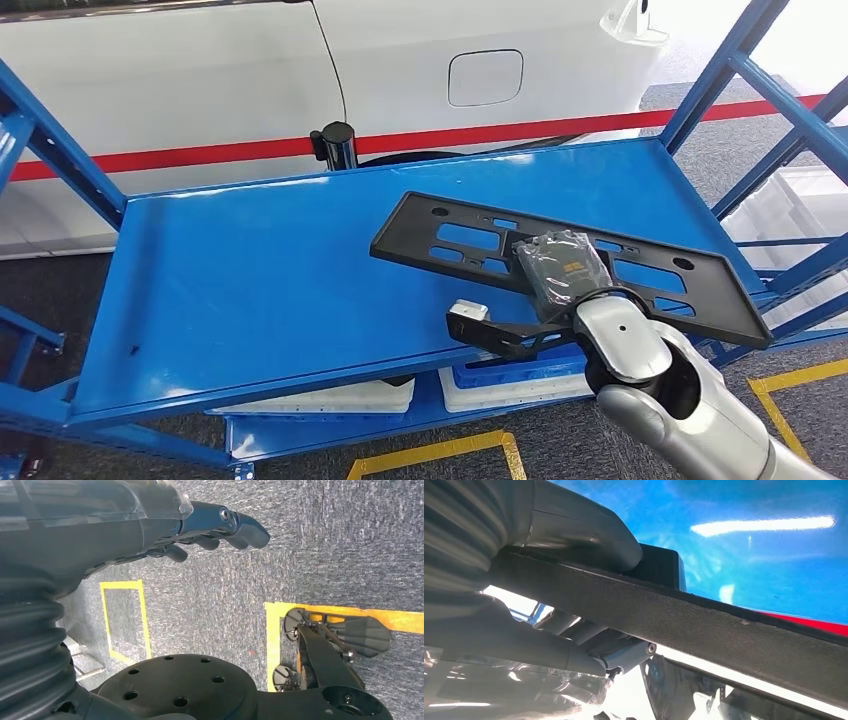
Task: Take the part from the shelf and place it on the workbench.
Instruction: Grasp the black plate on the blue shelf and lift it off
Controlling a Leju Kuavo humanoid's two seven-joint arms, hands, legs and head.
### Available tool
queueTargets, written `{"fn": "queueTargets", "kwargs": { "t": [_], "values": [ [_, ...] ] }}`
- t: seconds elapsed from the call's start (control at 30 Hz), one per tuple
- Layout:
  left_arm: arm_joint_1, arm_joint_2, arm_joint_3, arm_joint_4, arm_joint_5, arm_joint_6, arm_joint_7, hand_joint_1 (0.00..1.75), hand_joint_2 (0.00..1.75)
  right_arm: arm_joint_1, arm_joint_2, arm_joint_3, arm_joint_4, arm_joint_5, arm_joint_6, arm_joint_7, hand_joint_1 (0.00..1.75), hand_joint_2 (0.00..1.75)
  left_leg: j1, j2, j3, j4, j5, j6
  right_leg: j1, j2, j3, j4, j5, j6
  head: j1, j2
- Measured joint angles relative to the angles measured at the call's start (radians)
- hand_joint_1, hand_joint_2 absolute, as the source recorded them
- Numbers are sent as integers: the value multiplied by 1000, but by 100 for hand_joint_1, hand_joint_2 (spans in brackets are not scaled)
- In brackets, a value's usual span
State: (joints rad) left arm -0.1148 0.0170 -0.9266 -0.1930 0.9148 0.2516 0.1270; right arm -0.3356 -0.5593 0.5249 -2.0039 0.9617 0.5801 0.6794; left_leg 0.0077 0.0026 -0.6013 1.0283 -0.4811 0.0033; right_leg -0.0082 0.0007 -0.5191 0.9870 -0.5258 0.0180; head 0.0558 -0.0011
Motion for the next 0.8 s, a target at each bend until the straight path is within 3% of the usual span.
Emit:
{"fn": "queueTargets", "kwargs": {
  "t": [0.57,0.8],
  "values": [
    [0,-17,0,0,4,-30,-51,0,175,-60,-23,18,-55,-9,74,0,175,175,-6,4,0,2,-2,4,-3,1,0,-1,1,3,0,0],
    [0,-21,0,0,12,-30,-51,0,175,-80,-29,25,-74,-12,78,0,175,175,-11,3,4,-6,-2,22,-13,1,0,0,-4,20,-2,0]
  ]
}}
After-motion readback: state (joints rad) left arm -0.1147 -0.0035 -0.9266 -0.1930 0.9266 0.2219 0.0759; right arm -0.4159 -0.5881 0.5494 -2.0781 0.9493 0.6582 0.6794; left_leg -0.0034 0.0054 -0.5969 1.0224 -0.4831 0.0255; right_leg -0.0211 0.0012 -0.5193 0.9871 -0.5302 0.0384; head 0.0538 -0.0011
